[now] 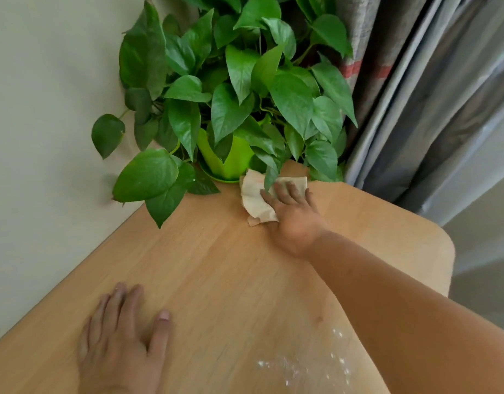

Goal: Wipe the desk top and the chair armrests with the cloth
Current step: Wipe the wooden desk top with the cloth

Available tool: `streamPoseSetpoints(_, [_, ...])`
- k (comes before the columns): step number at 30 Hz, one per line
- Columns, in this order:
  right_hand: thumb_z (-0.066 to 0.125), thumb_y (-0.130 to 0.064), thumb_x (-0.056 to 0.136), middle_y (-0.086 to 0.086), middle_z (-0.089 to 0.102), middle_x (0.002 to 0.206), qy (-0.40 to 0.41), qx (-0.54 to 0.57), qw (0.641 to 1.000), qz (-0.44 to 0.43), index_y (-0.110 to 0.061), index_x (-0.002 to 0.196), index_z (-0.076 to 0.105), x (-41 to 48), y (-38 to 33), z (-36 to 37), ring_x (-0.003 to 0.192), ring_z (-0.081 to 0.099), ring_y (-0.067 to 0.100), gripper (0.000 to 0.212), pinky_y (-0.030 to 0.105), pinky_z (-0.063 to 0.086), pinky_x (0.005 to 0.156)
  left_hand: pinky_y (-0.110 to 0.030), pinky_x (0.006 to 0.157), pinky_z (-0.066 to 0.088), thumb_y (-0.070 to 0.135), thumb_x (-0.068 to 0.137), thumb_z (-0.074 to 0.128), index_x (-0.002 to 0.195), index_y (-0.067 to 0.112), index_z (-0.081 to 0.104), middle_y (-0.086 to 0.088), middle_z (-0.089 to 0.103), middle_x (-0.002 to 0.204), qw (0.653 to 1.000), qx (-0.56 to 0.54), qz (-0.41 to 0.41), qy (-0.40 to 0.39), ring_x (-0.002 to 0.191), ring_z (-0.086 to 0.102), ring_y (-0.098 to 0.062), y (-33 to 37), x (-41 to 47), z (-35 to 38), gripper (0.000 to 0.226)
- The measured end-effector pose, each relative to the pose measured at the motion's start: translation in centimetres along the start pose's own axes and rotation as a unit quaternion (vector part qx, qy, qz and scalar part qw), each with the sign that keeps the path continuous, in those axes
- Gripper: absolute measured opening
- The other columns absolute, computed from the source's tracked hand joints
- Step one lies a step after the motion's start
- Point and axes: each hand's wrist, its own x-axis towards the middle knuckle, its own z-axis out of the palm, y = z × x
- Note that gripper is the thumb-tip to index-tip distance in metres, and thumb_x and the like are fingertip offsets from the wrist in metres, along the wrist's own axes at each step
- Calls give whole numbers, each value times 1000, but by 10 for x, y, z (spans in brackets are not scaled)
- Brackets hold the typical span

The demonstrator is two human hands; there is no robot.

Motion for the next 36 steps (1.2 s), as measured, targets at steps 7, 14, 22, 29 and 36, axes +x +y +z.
streamPoseSetpoints(7, [29, -33, 91, 4, 20, 163, -65, 105, 973, -194, -21, 151, 35, -111, -42, 26, 152, 5, 17, 62, 37, -4, 123, -43, 120, 10, 70, 83, 22, 145, 25, 36, 1, 27, 159, 1000, -19, 19, -8, 147, 16, -20, -3, -3, -3, 78])
streamPoseSetpoints(14, [52, -1, 92, 10, 35, 157, -4, 303, 948, -97, -9, 149, 36, -161, -34, 5, 147, 23, 14, 60, 28, 12, 122, -46, 118, 14, 70, 85, 24, 144, 24, 37, -2, 27, 159, 999, -25, 26, 1, 146, 17, -22, -4, -4, -2, 76])
streamPoseSetpoints(22, [48, -1, 93, 0, 10, 165, 21, 51, 994, -92, -24, 157, 12, -153, 11, -6, 151, 3, 14, 77, 23, -5, 117, -44, 120, 10, 59, 89, 24, 147, 21, 36, -6, 27, 159, 983, -15, 182, -34, 147, 16, -24, 17, -11, -6, 70])
streamPoseSetpoints(29, [44, -18, 95, 2, 58, 137, 182, 189, 961, 84, -37, 151, 31, -168, 36, -30, 122, 54, 25, 60, 36, 44, 98, -43, 121, 6, 63, 90, 30, 147, 26, 33, -1, 24, 160, 943, -30, 328, -44, 149, 12, -19, 94, -29, 8, 68])
streamPoseSetpoints(36, [22, -53, 93, 2, -4, 166, -13, -31, 999, -21, -34, 156, 13, -188, 61, 19, 150, -15, 22, 67, 47, -6, 122, -39, 121, 5, 60, 94, 17, 144, 25, 40, 3, 29, 158, 936, -64, 344, -31, 148, 14, -14, 95, -26, 11, 66])
